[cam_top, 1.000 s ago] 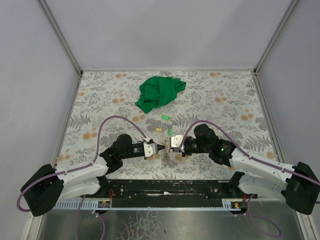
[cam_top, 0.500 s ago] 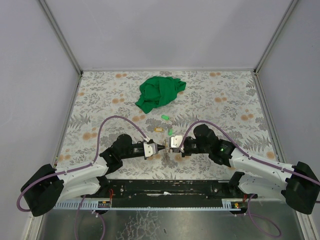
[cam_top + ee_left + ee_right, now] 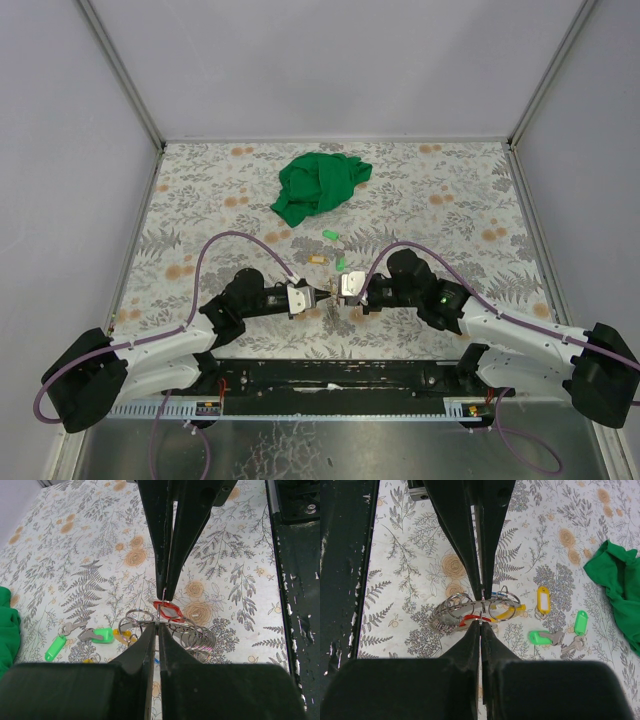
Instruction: Put the keys on the keyring
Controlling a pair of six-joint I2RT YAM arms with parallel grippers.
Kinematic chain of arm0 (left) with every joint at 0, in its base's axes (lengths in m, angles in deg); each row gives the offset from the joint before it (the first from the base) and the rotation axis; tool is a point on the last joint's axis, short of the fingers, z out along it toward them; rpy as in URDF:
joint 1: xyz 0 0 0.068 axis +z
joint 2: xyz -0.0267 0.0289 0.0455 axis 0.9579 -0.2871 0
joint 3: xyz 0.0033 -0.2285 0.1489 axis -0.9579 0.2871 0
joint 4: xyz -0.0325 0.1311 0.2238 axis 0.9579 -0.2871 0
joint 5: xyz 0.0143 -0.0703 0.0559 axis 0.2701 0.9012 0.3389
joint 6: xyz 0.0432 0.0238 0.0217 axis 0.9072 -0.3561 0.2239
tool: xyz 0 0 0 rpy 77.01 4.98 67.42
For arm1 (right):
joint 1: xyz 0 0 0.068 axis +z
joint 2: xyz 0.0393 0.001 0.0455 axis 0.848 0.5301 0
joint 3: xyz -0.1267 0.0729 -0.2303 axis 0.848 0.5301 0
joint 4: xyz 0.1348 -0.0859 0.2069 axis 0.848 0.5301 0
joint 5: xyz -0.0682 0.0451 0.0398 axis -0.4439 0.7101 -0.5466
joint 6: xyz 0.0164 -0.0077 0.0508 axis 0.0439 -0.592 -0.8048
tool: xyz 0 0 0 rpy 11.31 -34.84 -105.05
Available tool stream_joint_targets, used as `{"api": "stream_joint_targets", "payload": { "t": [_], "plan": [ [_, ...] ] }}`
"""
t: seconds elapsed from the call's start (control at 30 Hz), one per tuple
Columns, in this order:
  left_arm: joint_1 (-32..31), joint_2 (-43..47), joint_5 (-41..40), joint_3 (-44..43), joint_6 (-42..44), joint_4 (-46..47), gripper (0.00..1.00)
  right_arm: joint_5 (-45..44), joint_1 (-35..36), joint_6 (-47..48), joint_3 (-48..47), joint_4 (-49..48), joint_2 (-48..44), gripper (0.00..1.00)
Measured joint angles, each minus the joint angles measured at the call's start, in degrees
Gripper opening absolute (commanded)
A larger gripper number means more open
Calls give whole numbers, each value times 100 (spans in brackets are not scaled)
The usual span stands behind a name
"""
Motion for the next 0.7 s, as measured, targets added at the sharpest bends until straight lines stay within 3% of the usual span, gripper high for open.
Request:
{"api": "stream_joint_targets", "payload": {
  "t": [0.7],
  "plan": [
    [0,26,2,0,-2,0,0,-146,11,-2,0,42,70,0]
  ]
}}
